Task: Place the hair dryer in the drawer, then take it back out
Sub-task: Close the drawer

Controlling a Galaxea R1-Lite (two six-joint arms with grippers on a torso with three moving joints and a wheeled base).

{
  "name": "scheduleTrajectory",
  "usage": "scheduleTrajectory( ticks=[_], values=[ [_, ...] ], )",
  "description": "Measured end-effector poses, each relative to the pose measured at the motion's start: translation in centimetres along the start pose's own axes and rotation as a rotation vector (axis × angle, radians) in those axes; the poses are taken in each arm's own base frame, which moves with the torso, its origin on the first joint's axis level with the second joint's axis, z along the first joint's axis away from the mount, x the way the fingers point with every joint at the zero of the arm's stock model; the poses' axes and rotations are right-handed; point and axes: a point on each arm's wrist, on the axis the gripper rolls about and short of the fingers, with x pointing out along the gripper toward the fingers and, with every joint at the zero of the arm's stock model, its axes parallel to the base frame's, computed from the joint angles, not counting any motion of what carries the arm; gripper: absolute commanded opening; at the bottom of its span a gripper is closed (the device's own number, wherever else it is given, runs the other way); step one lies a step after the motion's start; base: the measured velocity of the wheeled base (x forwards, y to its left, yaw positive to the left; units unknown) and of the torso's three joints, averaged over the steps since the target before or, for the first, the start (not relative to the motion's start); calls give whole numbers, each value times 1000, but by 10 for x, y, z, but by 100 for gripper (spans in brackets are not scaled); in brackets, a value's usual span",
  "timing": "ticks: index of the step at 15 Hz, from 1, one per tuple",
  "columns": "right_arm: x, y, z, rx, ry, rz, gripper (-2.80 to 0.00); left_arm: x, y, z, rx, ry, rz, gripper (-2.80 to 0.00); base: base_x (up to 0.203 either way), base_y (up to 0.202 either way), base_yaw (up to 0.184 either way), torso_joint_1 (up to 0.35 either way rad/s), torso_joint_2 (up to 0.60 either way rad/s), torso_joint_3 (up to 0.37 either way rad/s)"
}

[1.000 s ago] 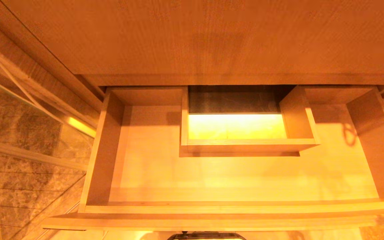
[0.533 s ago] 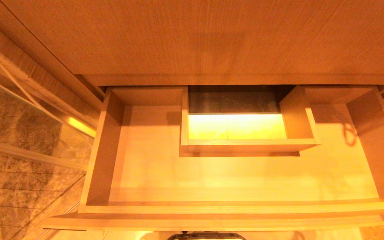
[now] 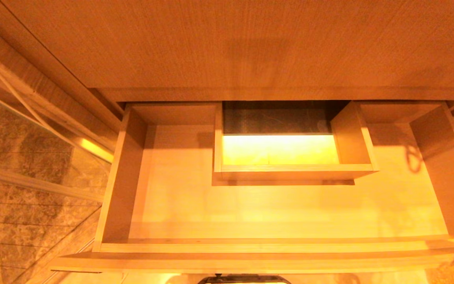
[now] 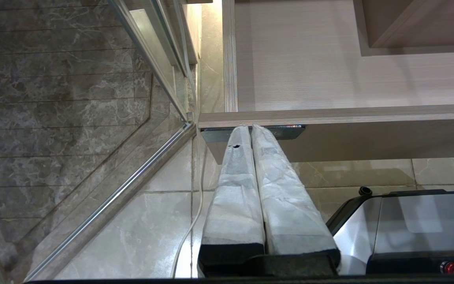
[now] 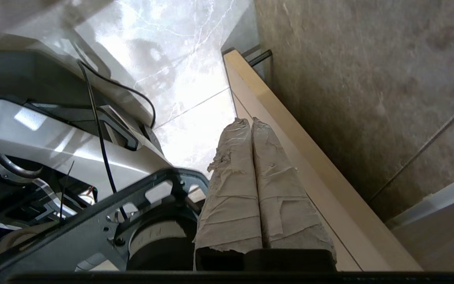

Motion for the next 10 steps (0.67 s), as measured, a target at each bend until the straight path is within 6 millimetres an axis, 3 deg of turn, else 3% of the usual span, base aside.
scheduleTrajectory(
  ticks=[3, 10],
  values=[
    [11, 0, 16, 2, -15, -1, -280, 0, 0, 0, 0, 0, 0, -280, 0, 0, 0, 0, 0, 0],
    [33, 2, 34, -1, -10, 2, -280, 0, 0, 0, 0, 0, 0, -280, 0, 0, 0, 0, 0, 0]
  ],
)
